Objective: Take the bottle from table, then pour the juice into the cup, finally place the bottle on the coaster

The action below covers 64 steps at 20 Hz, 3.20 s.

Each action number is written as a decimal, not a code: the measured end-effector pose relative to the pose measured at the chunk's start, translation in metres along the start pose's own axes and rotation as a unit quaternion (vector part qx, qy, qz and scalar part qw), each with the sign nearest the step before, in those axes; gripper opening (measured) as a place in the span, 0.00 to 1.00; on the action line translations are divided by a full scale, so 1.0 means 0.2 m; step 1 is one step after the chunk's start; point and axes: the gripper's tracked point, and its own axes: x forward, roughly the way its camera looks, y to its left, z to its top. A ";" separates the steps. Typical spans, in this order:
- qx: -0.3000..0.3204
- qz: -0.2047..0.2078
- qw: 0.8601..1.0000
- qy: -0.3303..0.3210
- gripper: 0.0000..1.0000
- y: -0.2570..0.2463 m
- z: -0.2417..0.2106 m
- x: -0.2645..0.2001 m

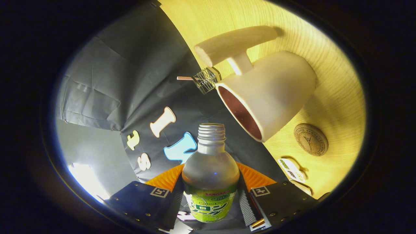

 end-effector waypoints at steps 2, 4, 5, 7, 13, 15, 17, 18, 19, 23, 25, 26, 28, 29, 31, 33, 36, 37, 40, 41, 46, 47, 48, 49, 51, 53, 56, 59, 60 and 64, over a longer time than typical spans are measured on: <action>-0.002 0.001 1.000 -0.002 0.76 0.00 0.01 0.00; -0.009 0.000 1.000 -0.002 0.76 -0.01 0.01 0.00; -0.015 -0.001 1.000 -0.001 0.76 -0.01 0.00 0.01; -0.034 -0.002 0.999 0.001 0.76 -0.01 -0.01 0.01; -0.173 -0.026 0.984 0.025 0.77 -0.01 -0.10 0.02; -0.227 -0.038 0.973 0.035 0.76 -0.03 -0.14 0.03; -0.275 -0.044 0.959 0.045 0.77 -0.01 -0.17 0.03; -0.301 -0.044 0.951 0.051 0.76 0.00 -0.20 0.03; -0.324 -0.044 0.944 0.054 0.76 0.01 -0.21 0.03; -0.424 -0.049 0.902 0.062 0.77 0.07 -0.27 0.03; -0.470 -0.042 0.879 0.069 0.77 0.13 -0.34 0.03; -0.502 -0.040 0.861 0.073 0.77 0.15 -0.38 0.03; -0.565 -0.043 0.821 0.074 0.77 0.17 -0.40 0.03; -0.592 -0.045 0.802 0.073 0.77 0.18 -0.40 0.02; -0.647 -0.046 0.758 0.067 0.77 0.21 -0.41 0.02; -0.696 -0.048 0.714 0.064 0.77 0.23 -0.43 0.02; -0.737 -0.047 0.670 0.075 0.77 0.21 -0.48 0.01; -0.750 -0.046 0.655 0.077 0.77 0.19 -0.51 0.03; -0.802 -0.046 0.591 0.075 0.77 0.16 -0.54 0.02; -0.817 -0.046 0.570 0.075 0.77 0.15 -0.55 0.02; -0.853 -0.044 0.513 0.083 0.77 0.07 -0.59 0.04; -0.864 -0.043 0.495 0.080 0.77 0.06 -0.56 0.03; -0.877 -0.040 0.473 0.077 0.77 0.05 -0.55 0.04; -0.885 -0.034 0.459 0.074 0.77 0.03 -0.55 0.05; -0.891 -0.008 0.445 0.090 0.77 -0.04 -0.59 0.07; -0.895 -0.001 0.434 0.102 0.77 -0.13 -0.56 0.09; -0.889 -0.006 0.441 0.122 0.77 -0.25 -0.51 0.09; -0.894 -0.008 0.434 0.107 0.77 -0.24 -0.43 0.10; -0.897 -0.008 0.430 0.101 0.77 -0.23 -0.41 0.10; -0.891 -0.001 0.443 0.101 0.77 -0.28 -0.38 0.14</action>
